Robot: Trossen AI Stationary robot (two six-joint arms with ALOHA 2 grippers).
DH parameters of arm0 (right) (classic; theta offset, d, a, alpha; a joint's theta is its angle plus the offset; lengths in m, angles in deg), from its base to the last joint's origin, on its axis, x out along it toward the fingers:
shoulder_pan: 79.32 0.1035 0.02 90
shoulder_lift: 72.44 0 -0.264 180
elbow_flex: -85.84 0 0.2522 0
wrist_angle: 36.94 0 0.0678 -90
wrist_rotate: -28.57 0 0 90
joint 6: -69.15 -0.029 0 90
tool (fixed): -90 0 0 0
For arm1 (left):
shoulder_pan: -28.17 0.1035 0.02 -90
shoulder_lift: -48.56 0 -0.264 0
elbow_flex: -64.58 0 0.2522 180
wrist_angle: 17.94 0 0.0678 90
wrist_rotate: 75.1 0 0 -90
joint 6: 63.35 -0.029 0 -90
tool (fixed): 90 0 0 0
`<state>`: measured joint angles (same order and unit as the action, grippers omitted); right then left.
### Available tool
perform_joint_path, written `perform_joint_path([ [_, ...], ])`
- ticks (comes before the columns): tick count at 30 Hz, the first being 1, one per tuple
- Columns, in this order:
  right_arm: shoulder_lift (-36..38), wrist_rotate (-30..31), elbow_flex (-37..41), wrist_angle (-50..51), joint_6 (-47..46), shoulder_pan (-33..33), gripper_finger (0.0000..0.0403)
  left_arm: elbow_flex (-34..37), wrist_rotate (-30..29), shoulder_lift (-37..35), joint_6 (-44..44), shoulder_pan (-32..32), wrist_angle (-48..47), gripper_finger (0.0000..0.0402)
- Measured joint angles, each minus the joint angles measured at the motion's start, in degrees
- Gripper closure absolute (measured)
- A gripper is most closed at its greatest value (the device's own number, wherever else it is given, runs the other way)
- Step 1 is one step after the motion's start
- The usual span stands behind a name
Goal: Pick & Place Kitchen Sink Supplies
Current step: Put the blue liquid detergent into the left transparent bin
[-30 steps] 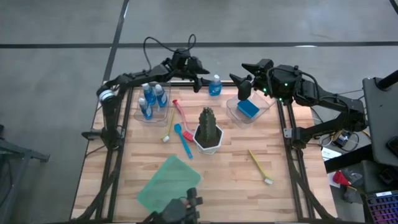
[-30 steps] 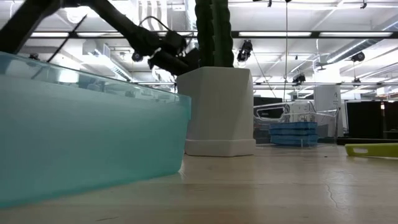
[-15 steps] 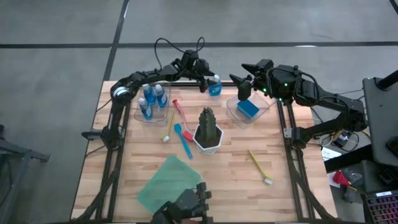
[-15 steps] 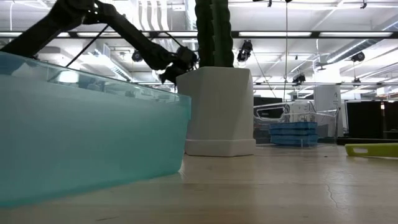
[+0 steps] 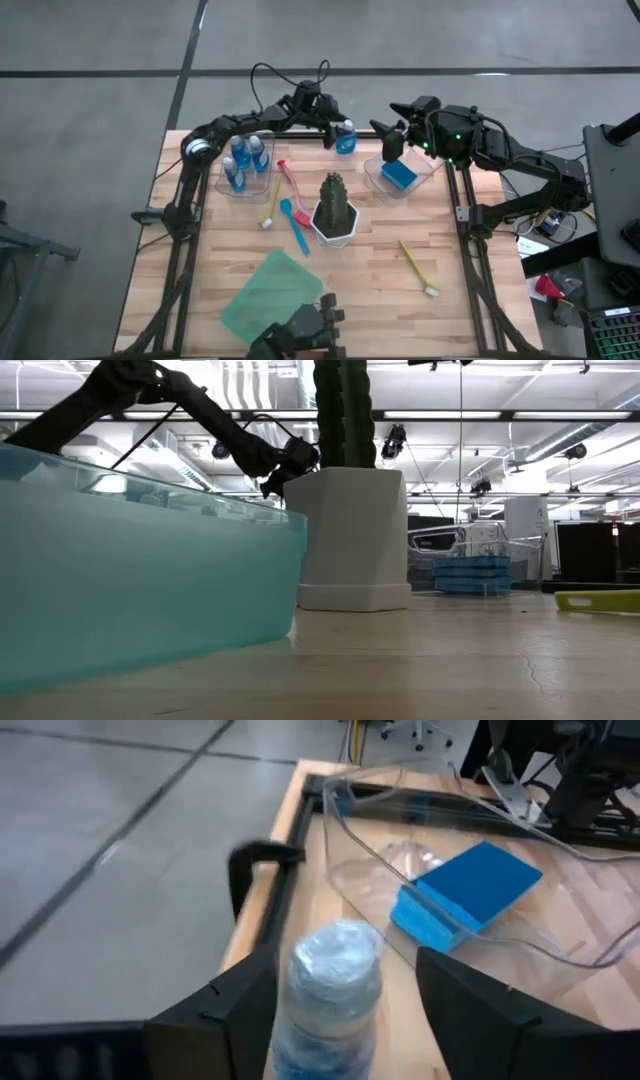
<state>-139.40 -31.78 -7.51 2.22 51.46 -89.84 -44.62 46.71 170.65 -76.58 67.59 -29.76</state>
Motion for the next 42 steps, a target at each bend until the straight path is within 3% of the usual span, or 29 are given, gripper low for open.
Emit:
perform_joint_path([
  [11, 0.0, 2.1, 0.0, 0.1, -0.3, 0.0, 0.0037, 0.0, 0.7, 0.5, 1.3, -0.1, 0.0, 0.028],
  [22, 0.0, 2.1, 0.0, 0.1, -1.4, 0.0, 0.0037, -1.3, -0.2, -1.2, 9.0, 0.1, -2.2, 0.0262],
  [33, 0.0, 2.1, 0.0, -0.7, -1.2, 0.0, 0.0037, -1.8, -4.0, -10.1, 15.6, 1.0, -3.7, 0.0278],
  [36, 0.0, 2.1, 0.0, -0.8, -1.2, 0.0, 0.0037, -1.8, -7.5, -13.5, 17.7, 0.8, -7.0, 0.0266],
  [42, 0.0, 2.1, 0.0, -0.8, -1.2, 0.0, 0.0037, -1.8, -20.4, -20.8, 18.6, 0.4, -17.3, 0.0276],
])
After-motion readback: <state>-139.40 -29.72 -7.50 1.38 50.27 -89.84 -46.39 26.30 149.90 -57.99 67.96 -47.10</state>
